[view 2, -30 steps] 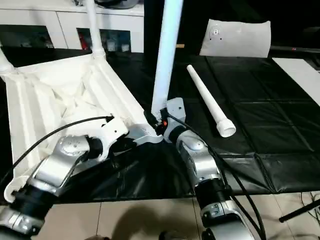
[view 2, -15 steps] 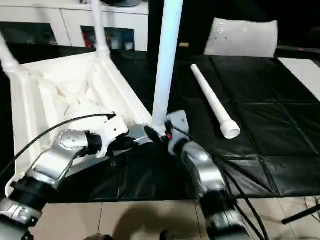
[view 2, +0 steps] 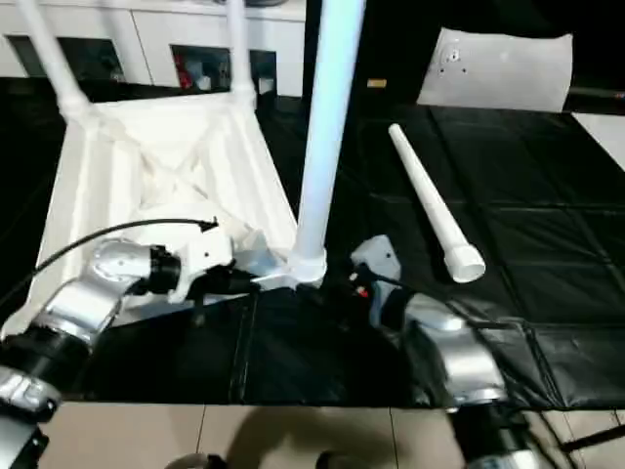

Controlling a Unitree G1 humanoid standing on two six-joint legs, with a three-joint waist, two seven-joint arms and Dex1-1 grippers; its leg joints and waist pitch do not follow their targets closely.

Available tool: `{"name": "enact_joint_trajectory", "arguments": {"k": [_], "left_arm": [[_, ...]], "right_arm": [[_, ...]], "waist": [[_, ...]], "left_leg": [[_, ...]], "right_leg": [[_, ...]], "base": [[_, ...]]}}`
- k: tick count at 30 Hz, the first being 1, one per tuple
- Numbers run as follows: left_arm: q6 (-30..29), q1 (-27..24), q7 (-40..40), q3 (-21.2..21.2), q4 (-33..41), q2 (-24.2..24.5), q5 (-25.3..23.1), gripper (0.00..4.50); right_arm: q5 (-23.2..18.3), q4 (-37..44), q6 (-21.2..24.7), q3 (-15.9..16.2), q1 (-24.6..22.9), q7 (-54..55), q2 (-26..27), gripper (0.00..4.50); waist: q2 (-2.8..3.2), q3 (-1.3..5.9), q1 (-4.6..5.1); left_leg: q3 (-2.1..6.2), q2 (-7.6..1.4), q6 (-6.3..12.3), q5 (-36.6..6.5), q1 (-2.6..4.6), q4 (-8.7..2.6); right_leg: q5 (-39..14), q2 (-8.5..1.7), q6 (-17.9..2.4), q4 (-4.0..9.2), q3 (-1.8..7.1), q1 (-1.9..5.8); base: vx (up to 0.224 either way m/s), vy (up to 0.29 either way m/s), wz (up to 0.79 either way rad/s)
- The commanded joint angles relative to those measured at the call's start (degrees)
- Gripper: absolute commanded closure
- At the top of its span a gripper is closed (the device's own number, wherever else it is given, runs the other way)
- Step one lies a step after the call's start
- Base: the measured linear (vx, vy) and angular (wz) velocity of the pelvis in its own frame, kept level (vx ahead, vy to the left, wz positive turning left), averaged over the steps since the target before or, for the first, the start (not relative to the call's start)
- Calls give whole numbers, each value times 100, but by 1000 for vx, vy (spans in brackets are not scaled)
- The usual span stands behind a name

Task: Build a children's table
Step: Insert table leg to table base, then rotate leg to tighten

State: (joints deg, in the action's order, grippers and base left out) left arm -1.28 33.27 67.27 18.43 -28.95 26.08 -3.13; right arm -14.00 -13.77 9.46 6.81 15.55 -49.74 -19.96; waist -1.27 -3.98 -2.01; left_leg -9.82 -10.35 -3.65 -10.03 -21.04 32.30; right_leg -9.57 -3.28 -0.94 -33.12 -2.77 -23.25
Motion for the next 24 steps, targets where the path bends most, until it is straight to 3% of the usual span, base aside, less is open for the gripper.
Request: {"name": "enact_joint_trajectory", "arguments": {"k": [1,5,15,21,22,24], "left_arm": [[282,15,521,362,-144,41,-110,450],[549,111,941,471,-301,93,-48,450],[1104,314,1588,673,-577,133,-103,450],[1278,381,1788,755,-658,106,-110,450],[1321,394,1840,781,-671,93,-110,450],[1338,398,1885,793,-667,83,-110,450]], "right_arm": [[-70,153,44,24,25,-277,-151,4],[31,109,-82,108,187,-539,-333,4],[266,17,-331,610,443,-1271,-506,4],[333,-244,-418,751,637,-1501,-514,20],[328,-312,-436,764,690,-1548,-501,47],[310,-362,-451,772,730,-1640,-489,54]], "waist": [[75,365,1],[53,374,-31],[51,416,-165],[31,404,-189],[20,403,-199],[15,407,-210]], "left_leg": [[40,-276,344,-1236,76,-334],[39,-276,277,-1301,89,-328],[22,-304,367,-912,86,-288],[19,-300,321,-1077,96,-283],[19,-298,298,-1102,88,-280],[21,-303,282,-1086,86,-279]], "right_leg": [[-1051,-423,-1334,342,259,303],[-1246,-438,-1305,345,262,305],[-538,-452,-1496,231,249,335],[-911,-462,-1455,256,251,325],[-1021,-465,-1426,258,250,325],[-1048,-464,-1395,253,253,326]], "base": [[0,0,0],[0,0,0],[0,0,0],[0,0,0],[0,0,0],[0,0,0]]}}
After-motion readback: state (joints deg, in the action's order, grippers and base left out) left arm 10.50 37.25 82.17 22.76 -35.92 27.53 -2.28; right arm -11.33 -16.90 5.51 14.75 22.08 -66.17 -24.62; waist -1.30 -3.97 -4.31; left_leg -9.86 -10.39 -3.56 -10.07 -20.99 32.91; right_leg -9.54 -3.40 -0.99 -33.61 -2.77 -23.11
